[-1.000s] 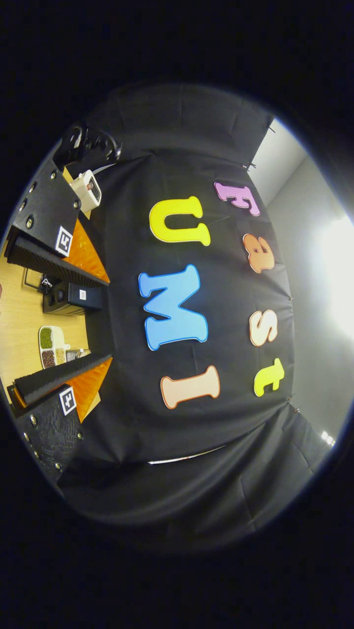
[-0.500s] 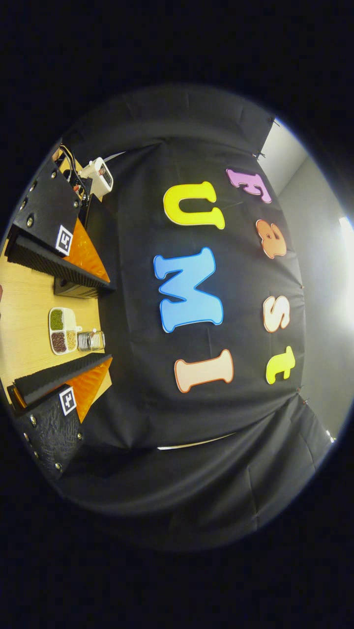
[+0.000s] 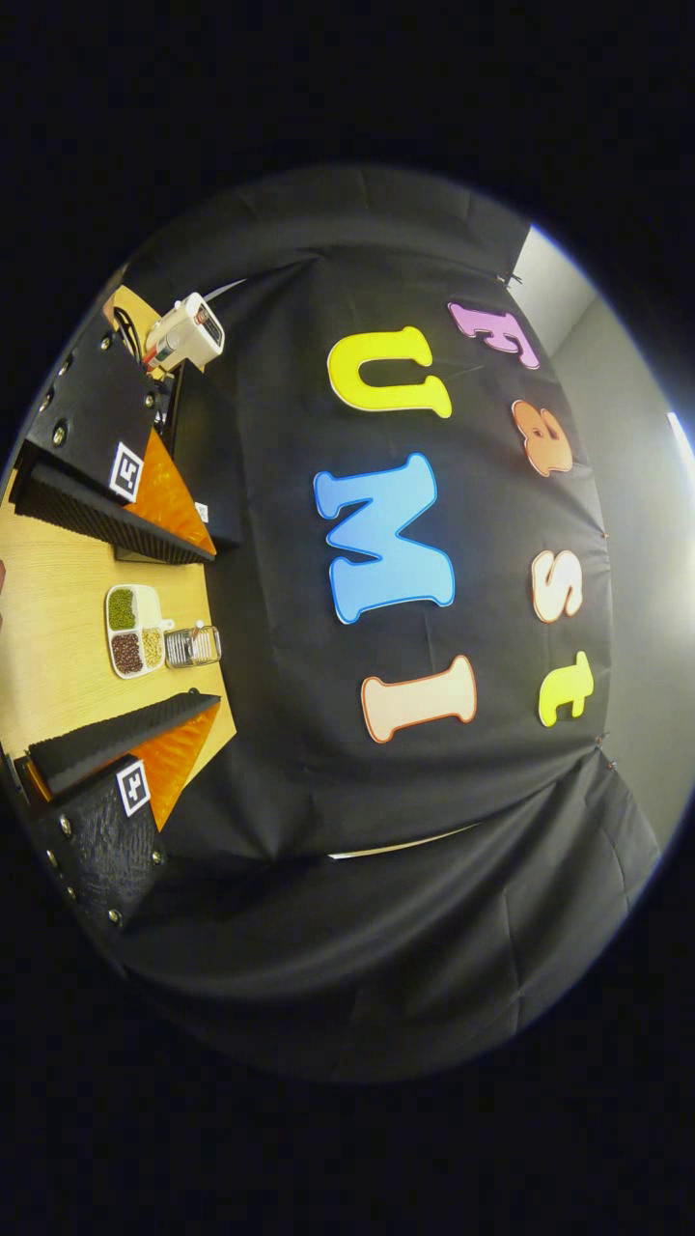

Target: Open the electric oven with the left hand, put the food in, and close the electric oven.

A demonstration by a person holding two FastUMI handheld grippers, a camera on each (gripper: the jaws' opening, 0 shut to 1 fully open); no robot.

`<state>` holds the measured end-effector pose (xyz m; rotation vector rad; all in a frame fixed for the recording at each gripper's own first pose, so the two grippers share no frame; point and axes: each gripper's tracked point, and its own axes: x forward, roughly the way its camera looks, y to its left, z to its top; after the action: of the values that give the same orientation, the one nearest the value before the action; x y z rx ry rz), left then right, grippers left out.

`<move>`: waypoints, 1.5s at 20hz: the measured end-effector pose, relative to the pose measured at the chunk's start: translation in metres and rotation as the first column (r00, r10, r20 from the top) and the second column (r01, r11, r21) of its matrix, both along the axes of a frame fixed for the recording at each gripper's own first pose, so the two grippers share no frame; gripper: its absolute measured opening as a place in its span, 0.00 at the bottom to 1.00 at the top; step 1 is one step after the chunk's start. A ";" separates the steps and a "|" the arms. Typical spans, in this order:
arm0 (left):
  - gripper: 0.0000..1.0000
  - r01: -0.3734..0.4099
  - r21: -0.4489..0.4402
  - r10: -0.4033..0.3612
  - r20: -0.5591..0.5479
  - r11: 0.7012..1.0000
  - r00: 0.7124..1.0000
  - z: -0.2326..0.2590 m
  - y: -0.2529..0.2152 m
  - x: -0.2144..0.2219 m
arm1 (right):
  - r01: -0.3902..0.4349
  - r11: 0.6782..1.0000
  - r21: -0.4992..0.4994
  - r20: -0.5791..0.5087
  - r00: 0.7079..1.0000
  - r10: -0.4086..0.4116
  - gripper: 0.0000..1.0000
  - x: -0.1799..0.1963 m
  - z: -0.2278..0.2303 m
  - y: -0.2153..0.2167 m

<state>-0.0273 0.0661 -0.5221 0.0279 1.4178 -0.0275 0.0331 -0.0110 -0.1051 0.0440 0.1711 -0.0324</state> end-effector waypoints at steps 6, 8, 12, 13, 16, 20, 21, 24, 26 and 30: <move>0.99 0.011 0.004 -0.011 -0.022 1.000 1.000 -0.004 -0.001 0.003 | -0.013 0.999 0.050 -0.042 0.999 0.015 0.82 0.001 -0.009 0.012; 0.92 0.016 0.008 -0.015 -0.015 1.000 1.000 -0.001 -0.001 0.003 | -0.023 0.998 0.065 -0.053 0.998 0.026 0.82 -0.001 -0.012 0.017; 0.99 0.018 0.016 -0.019 0.046 1.000 0.999 0.017 -0.001 0.002 | -0.039 0.998 0.046 -0.046 0.998 0.041 0.82 -0.003 -0.008 0.023; 0.95 0.021 0.016 -0.022 0.065 1.000 0.998 0.023 -0.001 0.002 | -0.042 0.998 0.044 -0.047 0.998 0.044 0.82 -0.005 -0.008 0.025; 0.95 0.024 0.013 -0.025 0.116 1.000 0.993 0.042 -0.002 0.003 | -0.054 0.997 0.054 -0.052 0.997 0.057 0.82 -0.008 -0.010 0.031; 0.95 0.035 0.021 -0.039 0.199 0.999 0.979 0.066 -0.004 0.012 | -0.069 0.996 0.055 -0.042 0.997 0.072 0.82 -0.013 -0.007 0.039; 0.95 0.036 0.026 -0.041 0.218 0.999 0.975 0.071 -0.003 0.016 | -0.071 0.996 0.052 -0.038 0.997 0.073 0.82 -0.014 -0.006 0.040; 0.99 0.023 0.019 -0.027 0.245 1.000 0.969 0.080 -0.004 0.024 | -0.071 0.996 0.047 -0.033 0.997 0.073 0.82 -0.015 -0.002 0.038; 0.99 0.023 0.023 -0.029 0.261 0.999 0.965 0.086 -0.003 0.029 | -0.062 0.997 0.045 -0.032 0.997 0.064 0.82 -0.017 -0.002 0.035; 0.99 0.018 0.025 -0.024 0.272 1.000 0.962 0.090 0.001 0.031 | -0.047 0.998 0.050 -0.041 0.998 0.049 0.82 -0.018 -0.004 0.026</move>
<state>0.0034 0.0672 -0.4317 0.0629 1.1421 -0.0242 0.0153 0.0152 -0.1090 0.0886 0.2150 0.0190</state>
